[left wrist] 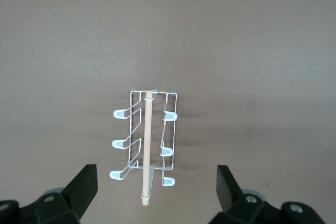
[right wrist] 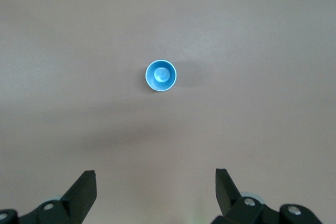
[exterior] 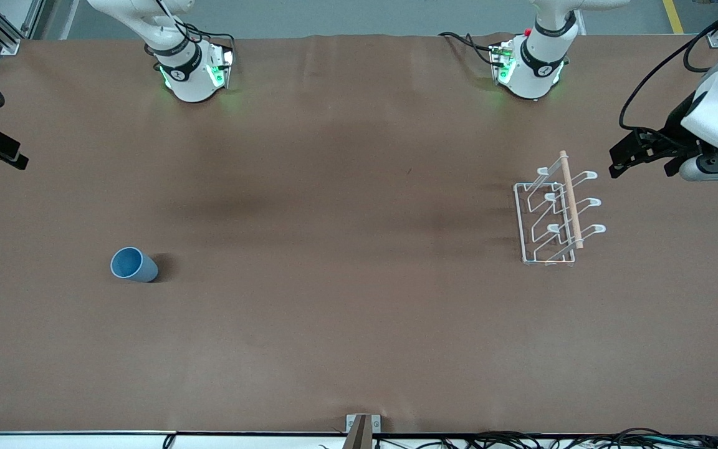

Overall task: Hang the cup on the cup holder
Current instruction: 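Move the right gripper down toward the light blue cup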

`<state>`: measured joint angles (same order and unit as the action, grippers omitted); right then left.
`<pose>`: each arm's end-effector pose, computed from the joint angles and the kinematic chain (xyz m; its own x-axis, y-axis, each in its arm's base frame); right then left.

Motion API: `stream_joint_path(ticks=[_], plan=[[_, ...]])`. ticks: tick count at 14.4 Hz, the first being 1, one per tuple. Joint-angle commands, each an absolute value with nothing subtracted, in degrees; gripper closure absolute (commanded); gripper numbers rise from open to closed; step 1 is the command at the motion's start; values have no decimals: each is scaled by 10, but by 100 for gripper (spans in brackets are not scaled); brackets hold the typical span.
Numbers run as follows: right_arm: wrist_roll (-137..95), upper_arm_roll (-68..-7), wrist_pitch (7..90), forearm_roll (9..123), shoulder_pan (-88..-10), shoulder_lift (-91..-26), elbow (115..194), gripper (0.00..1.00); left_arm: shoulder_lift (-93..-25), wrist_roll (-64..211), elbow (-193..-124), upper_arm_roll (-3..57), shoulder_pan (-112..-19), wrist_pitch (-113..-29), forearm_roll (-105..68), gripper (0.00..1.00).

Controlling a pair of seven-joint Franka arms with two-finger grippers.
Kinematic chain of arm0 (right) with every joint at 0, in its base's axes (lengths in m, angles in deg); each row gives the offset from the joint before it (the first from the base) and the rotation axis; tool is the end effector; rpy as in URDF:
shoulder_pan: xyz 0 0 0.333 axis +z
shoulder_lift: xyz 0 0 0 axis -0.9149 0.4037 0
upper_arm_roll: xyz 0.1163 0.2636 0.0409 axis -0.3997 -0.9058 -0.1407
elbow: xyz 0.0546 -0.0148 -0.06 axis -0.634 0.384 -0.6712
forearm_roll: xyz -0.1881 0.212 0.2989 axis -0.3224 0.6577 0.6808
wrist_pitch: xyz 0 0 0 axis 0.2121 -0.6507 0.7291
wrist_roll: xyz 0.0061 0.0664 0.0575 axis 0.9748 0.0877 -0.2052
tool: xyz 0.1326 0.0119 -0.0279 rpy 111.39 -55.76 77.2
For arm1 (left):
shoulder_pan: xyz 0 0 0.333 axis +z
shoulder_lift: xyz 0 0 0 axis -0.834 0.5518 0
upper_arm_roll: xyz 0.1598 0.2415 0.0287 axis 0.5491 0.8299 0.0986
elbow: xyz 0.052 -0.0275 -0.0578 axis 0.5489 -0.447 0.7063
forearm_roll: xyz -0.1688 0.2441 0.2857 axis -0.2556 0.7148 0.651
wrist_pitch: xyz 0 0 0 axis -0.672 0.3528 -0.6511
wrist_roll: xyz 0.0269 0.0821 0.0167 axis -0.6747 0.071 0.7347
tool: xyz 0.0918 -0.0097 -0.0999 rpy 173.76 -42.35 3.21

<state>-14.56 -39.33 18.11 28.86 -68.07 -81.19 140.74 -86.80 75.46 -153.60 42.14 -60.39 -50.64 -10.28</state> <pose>0.5658 -0.0523 0.5980 0.9935 -0.1130 -0.0162 -0.1129 -0.9936 0.0054 0.5689 -0.0719 0.5638 0.9975 0.0295 0.0640 0.0281 -0.9994 0.0223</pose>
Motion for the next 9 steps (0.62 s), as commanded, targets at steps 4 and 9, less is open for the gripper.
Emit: stream_joint_path(ticks=[4, 9], plan=[[-157, -398, 188, 282, -684, -816, 1414, 0, -864, 748, -1534, 421, -604, -512, -101, 0], [-157, -398, 184, 282, -684, -816, 1414, 0, -864, 748, -1534, 421, -606, -512, -100, 0]])
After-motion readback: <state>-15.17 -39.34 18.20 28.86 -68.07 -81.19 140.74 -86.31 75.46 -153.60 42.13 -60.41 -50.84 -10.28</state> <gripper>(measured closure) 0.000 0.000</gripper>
